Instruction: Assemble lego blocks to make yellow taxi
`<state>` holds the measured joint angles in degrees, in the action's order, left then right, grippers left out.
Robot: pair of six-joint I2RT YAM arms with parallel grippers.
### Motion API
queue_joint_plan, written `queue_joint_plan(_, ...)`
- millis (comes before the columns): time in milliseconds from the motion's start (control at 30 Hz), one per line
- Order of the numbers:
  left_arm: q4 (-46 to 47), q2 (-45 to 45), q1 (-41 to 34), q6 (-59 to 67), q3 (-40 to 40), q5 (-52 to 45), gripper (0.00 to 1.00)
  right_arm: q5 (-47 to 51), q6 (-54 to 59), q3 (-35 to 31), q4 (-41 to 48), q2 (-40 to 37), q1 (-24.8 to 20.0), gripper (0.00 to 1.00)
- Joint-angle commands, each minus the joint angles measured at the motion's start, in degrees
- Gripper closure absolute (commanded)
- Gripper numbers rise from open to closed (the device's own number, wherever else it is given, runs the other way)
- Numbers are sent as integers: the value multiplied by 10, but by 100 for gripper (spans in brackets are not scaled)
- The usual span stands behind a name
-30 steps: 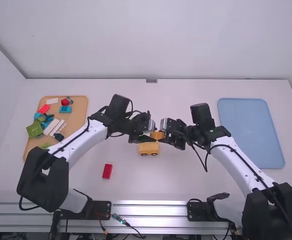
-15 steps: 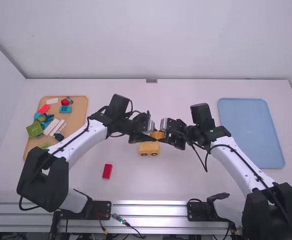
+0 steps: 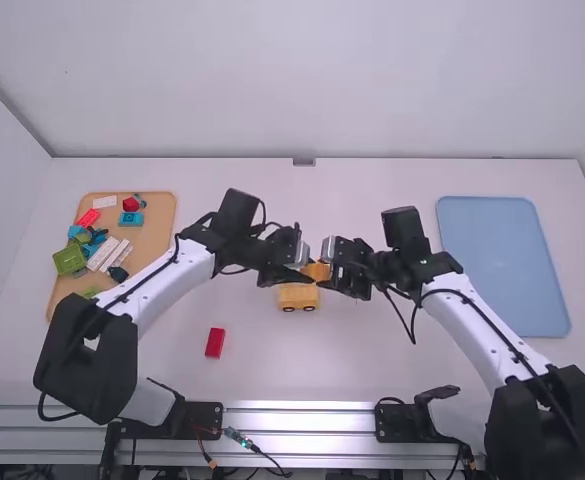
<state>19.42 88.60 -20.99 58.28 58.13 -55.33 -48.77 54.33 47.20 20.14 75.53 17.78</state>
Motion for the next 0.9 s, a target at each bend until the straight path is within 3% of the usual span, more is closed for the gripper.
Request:
queue_joint_plan(0, 5, -12, 3, -2, 2, 11, 82, -9, 0, 16, 0, -3, -2, 2)
queue_joint_plan(333, 9, -12, 8, -36, -1, 100, 96, 10, 6, 12, 24, -3, -24, 1)
queue_joint_plan(467, -6, -12, 17, -26, -17, 93, 98, -36, 83, -39, -4, 1, -43, 1)
queue_joint_plan(667, -104, -12, 46, -49, -83, 48, 98, -77, 2, -150, -236, 73, -48, 1)
queue_joint_plan(867, -154, -12, 37, -50, -129, 54, 98, -65, -45, -187, -436, 196, -26, 1)
